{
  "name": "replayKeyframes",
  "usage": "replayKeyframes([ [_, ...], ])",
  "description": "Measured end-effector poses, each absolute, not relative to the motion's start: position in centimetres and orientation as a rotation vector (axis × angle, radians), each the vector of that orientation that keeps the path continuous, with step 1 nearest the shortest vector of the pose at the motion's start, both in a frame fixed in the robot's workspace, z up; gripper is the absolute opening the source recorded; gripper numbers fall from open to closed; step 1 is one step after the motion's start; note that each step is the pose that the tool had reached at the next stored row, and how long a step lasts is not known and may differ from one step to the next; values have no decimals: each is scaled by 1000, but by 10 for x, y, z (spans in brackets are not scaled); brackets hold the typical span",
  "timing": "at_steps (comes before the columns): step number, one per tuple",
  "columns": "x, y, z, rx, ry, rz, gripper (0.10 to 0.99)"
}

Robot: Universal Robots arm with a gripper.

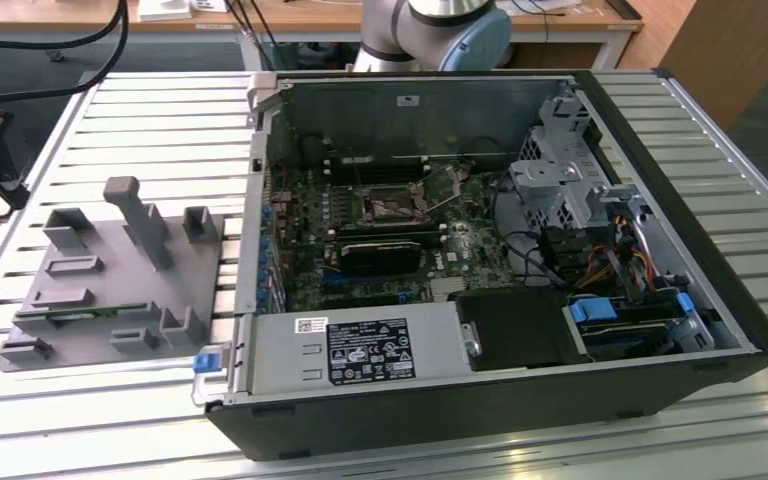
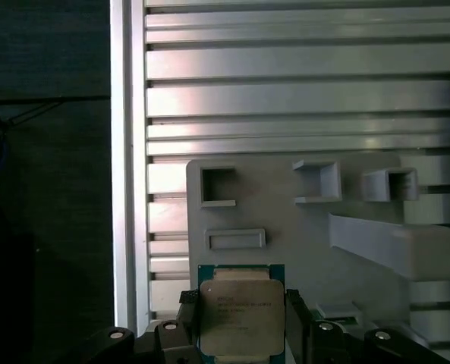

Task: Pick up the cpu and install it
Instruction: 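Pick up the cpu and move it towards the insertion slot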

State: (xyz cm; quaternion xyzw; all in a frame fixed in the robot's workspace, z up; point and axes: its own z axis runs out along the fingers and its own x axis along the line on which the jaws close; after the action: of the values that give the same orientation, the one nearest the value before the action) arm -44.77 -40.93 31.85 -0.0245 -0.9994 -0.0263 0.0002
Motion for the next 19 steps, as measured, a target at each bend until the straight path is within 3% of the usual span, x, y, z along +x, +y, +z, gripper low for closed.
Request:
replayKeyframes([
  [19, -448, -409, 333, -77, -3139, -83, 537],
])
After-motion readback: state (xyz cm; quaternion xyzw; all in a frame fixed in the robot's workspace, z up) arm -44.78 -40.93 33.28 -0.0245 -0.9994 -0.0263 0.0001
